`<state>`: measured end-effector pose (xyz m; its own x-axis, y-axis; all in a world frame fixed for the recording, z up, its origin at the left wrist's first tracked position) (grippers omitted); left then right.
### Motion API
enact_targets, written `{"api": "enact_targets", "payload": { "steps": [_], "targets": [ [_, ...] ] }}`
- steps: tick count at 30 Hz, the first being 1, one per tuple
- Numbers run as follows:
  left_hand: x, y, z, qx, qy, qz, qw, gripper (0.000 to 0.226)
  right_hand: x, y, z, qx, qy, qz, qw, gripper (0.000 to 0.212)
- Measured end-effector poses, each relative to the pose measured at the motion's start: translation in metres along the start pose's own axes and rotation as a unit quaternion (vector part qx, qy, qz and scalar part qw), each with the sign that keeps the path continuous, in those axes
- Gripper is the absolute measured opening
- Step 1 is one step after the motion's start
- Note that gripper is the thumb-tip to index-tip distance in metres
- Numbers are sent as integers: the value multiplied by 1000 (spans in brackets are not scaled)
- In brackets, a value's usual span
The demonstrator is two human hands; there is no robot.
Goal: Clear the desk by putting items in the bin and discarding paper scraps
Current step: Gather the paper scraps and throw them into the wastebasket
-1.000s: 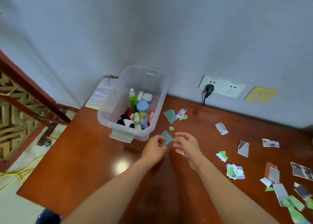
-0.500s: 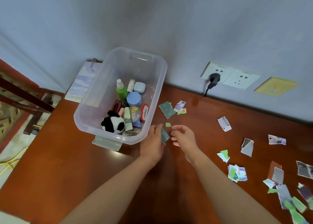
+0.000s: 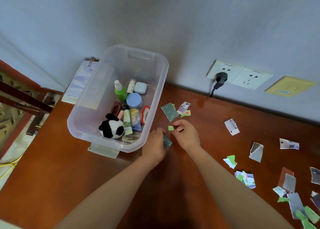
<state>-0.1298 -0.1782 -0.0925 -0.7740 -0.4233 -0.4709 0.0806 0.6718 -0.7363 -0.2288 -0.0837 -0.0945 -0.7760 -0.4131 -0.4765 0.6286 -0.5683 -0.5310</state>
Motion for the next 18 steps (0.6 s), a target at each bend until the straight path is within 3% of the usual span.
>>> {"api": "enact_targets", "payload": {
  "steps": [3,7,11,18],
  "targets": [
    [-2,-2,0,-6,4,2,1000,32,7,2,4,-76,-21,7,997,27],
    [-4,-2,12,-144,-62,-7,988,11,13,6,4,-141,-32,10,990,27],
    [-1,-4,14,-248,-103,-36,962,13,14,6,3,-153,-24,-9,988,23],
    [9,2,16,-314,-107,-74,941,20,21,8,0,-170,-11,-13,985,8]
  ]
}}
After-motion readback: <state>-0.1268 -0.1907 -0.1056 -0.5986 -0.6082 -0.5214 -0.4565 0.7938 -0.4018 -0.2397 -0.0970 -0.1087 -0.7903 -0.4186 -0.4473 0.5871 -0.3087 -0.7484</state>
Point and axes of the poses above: each hand's wrist, its own x-axis towards the middle knuckle, its own y-axis out of the palm, z = x × y, the point moved 8 cm from there along x, towards the middle knuckle, and after that the axes turned 2 degrees about z, right-handed, at the moved point
